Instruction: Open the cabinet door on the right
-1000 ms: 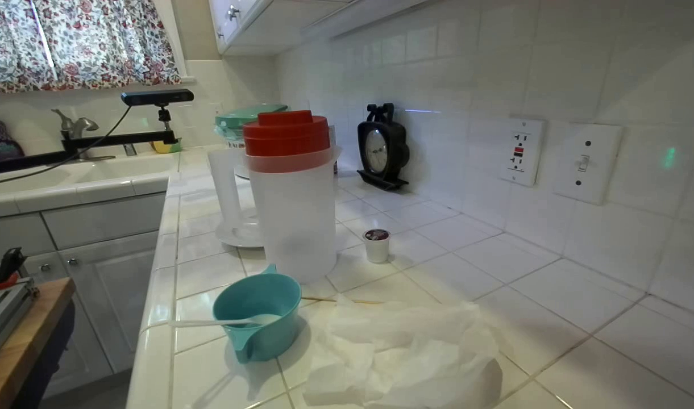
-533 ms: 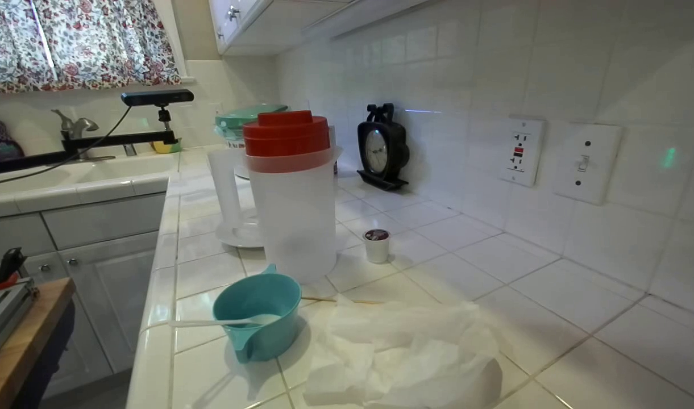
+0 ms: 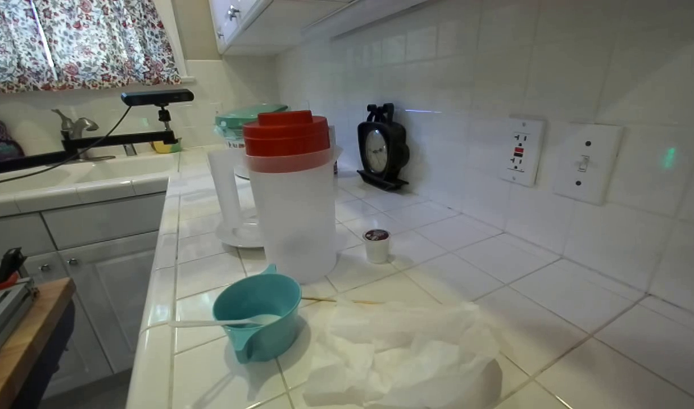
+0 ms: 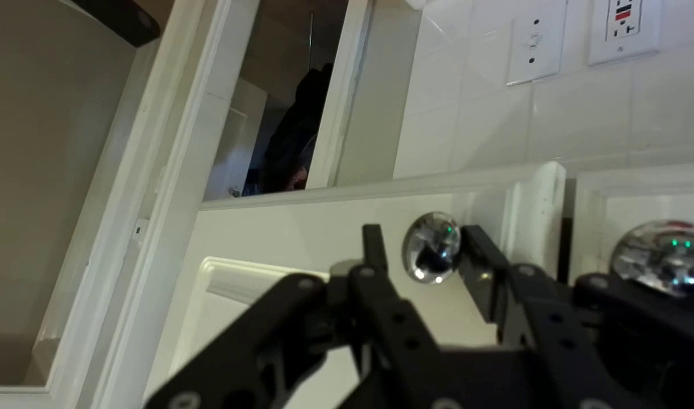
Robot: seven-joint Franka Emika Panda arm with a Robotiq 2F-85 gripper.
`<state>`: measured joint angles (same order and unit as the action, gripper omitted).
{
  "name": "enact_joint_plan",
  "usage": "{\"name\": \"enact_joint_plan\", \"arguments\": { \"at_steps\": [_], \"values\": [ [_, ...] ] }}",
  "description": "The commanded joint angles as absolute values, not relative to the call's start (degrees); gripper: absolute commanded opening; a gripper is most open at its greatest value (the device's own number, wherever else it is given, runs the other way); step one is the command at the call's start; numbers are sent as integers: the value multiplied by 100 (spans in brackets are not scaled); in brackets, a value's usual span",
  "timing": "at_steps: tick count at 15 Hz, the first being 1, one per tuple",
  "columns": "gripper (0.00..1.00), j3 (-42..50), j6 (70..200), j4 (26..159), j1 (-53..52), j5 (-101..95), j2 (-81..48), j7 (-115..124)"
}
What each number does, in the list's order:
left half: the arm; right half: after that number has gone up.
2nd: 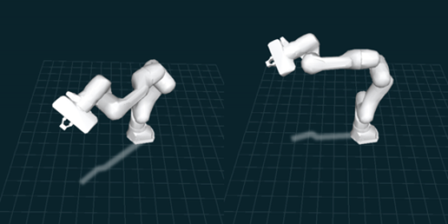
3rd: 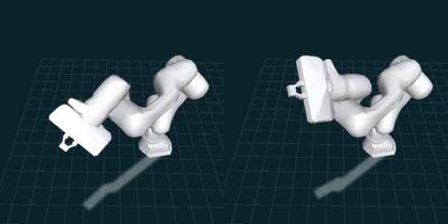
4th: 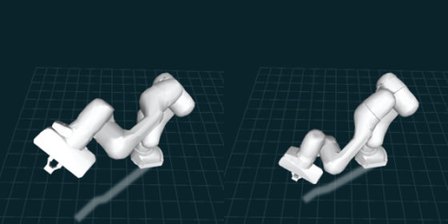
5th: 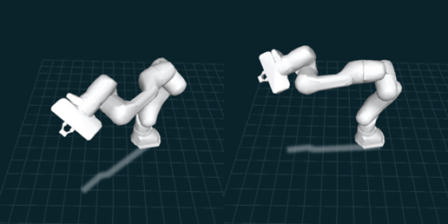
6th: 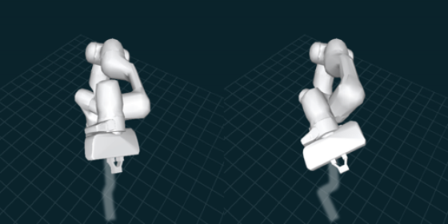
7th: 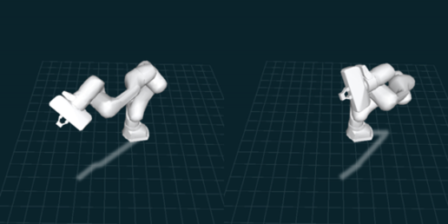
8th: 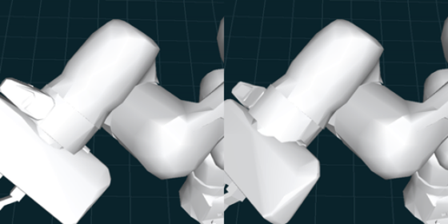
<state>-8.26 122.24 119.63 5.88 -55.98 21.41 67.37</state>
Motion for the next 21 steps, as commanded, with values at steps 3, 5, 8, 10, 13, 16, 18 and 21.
{"name": "enact_joint_plan", "arguments": {
  "at_steps": [3,5,8,10,13,16,18,21],
  "values": [
    [48,-746,11994,11825,504,-5787,2145,6825],
    [49,-748,11938,11850,467,-5730,2208,6777],
    [27,-770,11911,11878,422,-5720,2308,6760],
    [18,-782,11805,11897,399,-5714,2389,6776],
    [22,-783,11658,11918,365,-5709,2464,6784],
    [38,-767,11606,11863,276,-5567,2498,6712],
    [60,-838,11466,11802,251,-5601,2486,6750],
    [72,-873,11261,11773,211,-5618,2450,6808]
  ]
}}
